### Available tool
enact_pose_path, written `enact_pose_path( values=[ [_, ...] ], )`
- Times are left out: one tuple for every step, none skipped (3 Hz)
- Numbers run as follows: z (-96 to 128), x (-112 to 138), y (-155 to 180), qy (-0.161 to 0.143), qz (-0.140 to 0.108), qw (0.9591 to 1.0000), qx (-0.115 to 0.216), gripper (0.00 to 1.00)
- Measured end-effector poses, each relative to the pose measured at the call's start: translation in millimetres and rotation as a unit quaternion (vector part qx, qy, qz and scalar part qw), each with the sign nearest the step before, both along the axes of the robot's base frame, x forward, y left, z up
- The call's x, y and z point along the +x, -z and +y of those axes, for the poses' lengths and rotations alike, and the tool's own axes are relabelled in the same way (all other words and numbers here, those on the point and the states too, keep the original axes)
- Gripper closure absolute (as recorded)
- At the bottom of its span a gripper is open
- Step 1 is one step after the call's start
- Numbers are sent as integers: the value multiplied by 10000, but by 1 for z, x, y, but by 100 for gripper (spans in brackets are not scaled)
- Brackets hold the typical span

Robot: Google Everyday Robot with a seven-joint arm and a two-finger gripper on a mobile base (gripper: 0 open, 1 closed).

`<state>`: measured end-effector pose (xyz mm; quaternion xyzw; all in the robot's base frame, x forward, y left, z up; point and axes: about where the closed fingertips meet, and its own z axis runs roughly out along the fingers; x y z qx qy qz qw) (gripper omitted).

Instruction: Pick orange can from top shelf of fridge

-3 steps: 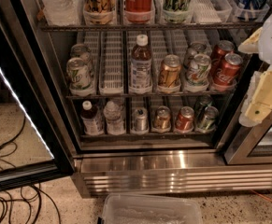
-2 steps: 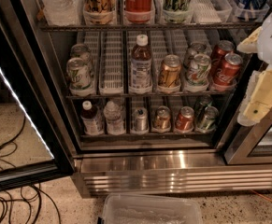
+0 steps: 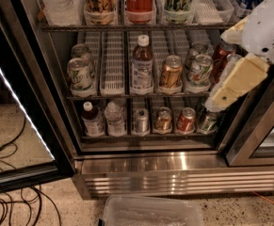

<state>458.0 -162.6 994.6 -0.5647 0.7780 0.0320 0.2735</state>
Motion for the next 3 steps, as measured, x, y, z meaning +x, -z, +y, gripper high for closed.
enact_pose_path(
  values=[
    [44,11,-25,-3,-368,9953,899,0],
    [44,11,-25,-4,-368,9953,899,0],
    [68,-6,-12,-34,-332,9928,1150,0]
  ],
)
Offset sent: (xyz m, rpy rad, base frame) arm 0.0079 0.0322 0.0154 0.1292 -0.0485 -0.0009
